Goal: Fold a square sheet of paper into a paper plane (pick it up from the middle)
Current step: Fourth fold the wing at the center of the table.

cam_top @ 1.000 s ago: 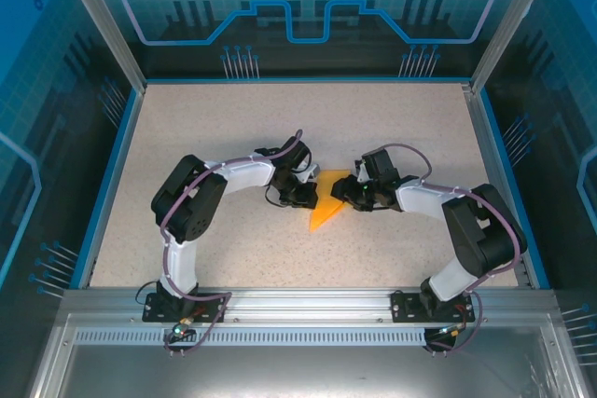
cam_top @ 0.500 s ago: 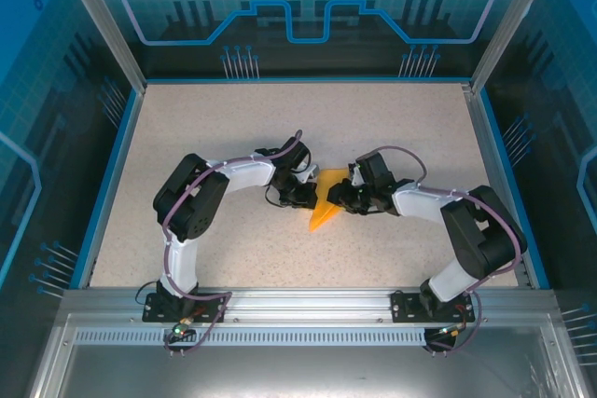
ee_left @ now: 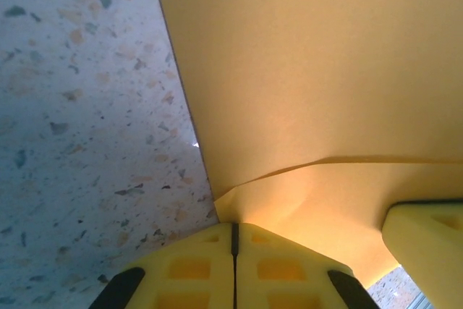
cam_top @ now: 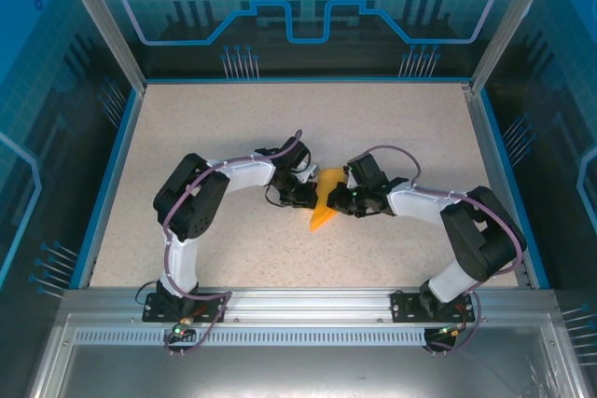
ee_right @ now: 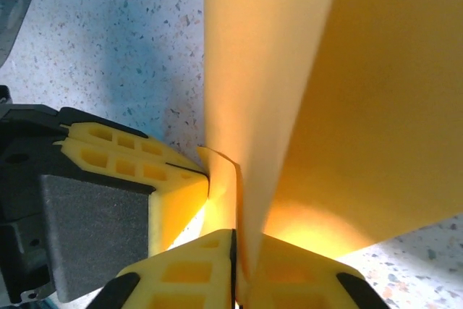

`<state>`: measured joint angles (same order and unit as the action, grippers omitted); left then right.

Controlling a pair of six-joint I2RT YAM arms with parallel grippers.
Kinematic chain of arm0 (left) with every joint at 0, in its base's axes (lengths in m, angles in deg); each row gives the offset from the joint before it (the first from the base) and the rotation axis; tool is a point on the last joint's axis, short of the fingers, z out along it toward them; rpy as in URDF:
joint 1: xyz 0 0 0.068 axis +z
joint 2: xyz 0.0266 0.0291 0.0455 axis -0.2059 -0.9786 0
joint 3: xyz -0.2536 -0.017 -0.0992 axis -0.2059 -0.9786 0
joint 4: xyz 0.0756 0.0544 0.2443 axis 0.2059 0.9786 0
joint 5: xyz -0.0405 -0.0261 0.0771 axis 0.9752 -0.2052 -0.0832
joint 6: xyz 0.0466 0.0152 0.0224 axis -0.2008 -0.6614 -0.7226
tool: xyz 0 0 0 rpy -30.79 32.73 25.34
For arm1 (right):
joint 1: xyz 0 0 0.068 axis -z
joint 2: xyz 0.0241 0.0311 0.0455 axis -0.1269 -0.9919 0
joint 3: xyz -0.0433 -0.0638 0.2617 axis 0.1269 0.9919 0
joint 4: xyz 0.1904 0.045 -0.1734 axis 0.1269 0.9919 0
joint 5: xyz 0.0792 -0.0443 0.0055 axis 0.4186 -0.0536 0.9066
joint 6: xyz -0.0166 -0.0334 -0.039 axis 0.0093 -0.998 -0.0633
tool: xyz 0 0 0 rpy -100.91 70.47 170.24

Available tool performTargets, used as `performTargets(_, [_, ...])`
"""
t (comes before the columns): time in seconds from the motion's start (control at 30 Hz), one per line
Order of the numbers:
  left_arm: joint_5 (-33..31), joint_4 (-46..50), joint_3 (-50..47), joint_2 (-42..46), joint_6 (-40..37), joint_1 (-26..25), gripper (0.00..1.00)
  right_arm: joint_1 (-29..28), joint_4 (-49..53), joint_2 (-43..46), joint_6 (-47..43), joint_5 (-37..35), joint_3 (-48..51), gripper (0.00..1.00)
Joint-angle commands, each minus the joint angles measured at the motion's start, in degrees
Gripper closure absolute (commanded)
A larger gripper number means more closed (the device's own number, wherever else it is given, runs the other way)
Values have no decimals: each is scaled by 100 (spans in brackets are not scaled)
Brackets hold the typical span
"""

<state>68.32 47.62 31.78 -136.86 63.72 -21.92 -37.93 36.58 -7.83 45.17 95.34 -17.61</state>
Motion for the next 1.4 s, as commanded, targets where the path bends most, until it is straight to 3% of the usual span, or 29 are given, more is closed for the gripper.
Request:
performTargets(0.0, [117,3,25,-53,38,19,93,-73,506,27,-244,-381,-235,92])
performTargets(0.3, [287,-99,-62,105,157,-25,93,-74,961,-150,-573,-648,-408,96])
performTargets(1.37, [478,-610,-252,154,766,-616,93,408,1770,316,-1468,-143,-216,97])
